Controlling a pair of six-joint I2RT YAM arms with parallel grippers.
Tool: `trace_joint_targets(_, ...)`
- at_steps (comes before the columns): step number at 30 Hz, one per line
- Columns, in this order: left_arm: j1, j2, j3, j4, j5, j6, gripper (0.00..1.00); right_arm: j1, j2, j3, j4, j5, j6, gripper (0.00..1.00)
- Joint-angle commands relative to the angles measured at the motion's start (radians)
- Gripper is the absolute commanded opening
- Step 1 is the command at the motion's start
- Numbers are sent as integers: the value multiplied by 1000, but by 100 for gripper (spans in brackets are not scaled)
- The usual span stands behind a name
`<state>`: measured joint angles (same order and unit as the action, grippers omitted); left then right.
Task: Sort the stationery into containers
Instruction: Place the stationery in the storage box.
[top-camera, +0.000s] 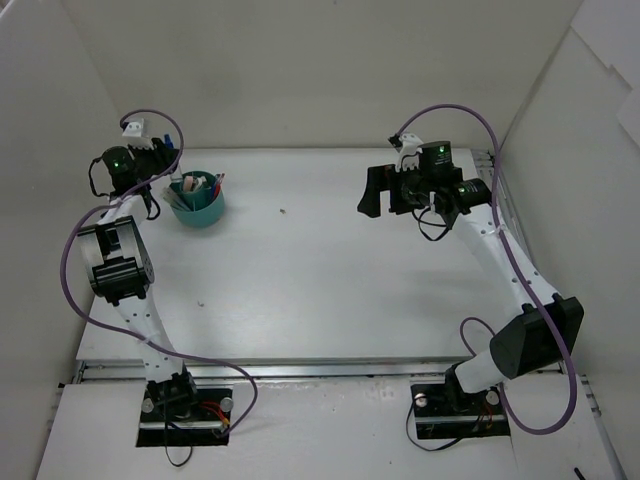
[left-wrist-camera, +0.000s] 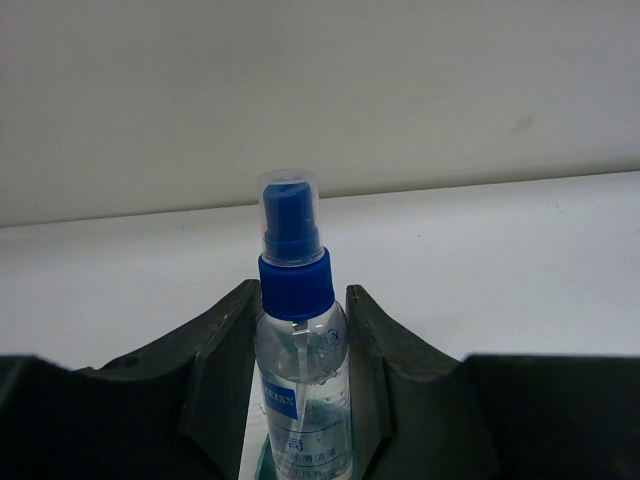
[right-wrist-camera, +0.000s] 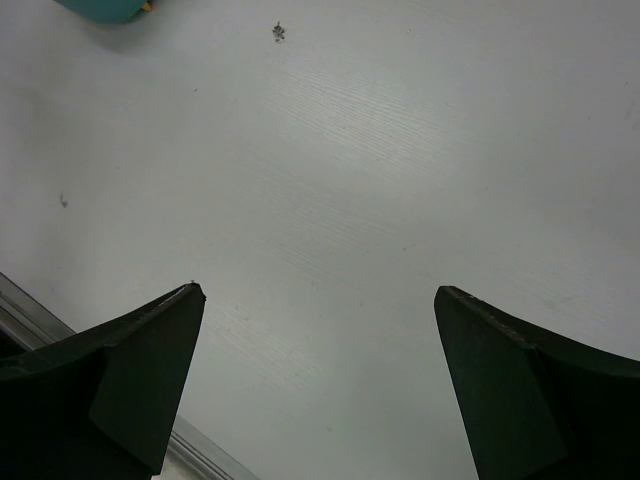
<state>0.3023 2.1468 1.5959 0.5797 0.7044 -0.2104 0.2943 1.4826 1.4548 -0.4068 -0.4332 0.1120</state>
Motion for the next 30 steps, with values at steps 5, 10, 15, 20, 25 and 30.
trace_joint_targets(5, 14, -7, 12, 80, 1, -11, 0, -6, -67, -16, 59, 25, 12, 98)
trace_joint_targets(10, 14, -13, -13, 75, 7, -4, 5, -6, -84, -24, 59, 36, 15, 98)
trace_joint_targets(15, 14, -33, -80, 144, 6, -21, 18, -9, -93, -34, 63, 39, 18, 98)
trace_joint_targets(20, 14, -60, -89, 149, 50, -41, 52, -6, -117, -50, 63, 36, 15, 98)
trace_joint_targets(25, 14, -190, -151, 227, 87, -64, 64, -9, -159, -74, 68, 56, 15, 98)
trace_joint_targets(30, 14, -364, -204, 250, 104, -76, 94, -7, -202, -109, 85, 70, 18, 98)
